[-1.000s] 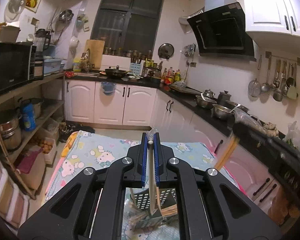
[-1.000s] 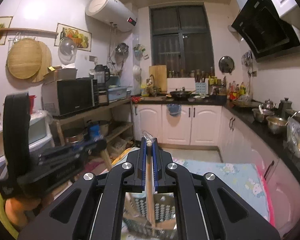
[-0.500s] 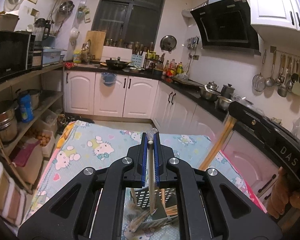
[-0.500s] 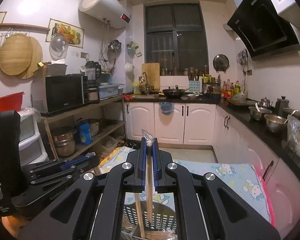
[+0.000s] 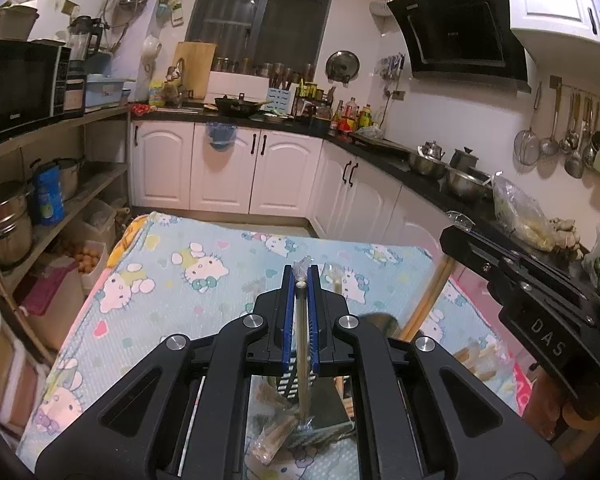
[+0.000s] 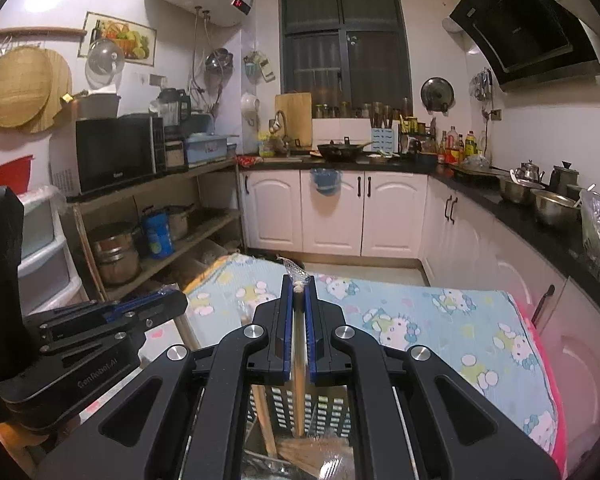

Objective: Organize utensils
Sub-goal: 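Lower both held chopsticks into the caddy slots, then open both tools to release the chopsticks in the caddy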

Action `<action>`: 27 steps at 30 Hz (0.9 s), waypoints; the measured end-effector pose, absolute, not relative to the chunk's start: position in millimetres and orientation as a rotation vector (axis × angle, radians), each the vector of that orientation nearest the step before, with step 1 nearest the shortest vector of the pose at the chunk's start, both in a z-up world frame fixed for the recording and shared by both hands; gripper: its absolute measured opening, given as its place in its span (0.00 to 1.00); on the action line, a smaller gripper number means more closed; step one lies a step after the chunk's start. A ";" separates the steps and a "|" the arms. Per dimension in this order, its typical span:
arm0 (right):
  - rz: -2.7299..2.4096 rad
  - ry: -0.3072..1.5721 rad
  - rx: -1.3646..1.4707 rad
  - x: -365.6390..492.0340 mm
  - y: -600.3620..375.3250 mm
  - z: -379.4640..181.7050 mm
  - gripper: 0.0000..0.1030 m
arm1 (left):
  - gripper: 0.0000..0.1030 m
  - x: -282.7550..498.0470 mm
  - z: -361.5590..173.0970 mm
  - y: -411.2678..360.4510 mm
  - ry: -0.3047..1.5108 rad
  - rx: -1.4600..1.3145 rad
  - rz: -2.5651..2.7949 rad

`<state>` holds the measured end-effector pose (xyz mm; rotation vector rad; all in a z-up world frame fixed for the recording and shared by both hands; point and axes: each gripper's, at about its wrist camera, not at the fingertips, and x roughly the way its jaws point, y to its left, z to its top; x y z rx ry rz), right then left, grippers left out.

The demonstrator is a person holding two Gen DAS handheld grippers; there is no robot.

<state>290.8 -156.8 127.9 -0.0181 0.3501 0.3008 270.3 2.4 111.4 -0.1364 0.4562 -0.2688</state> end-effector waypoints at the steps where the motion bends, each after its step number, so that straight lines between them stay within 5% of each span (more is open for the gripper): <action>1: 0.303 0.360 -0.019 290.0 -156.5 124.1 0.06 | 0.02 269.9 109.0 2.2 0.462 -0.137 -0.269; 17: 0.327 0.447 -0.012 261.6 -166.4 103.0 0.07 | 0.10 243.4 98.2 9.5 0.499 -0.132 -0.265; 27: 0.330 0.456 -0.034 232.1 -170.2 105.2 0.23 | 0.27 221.2 103.2 15.2 0.500 -0.128 -0.265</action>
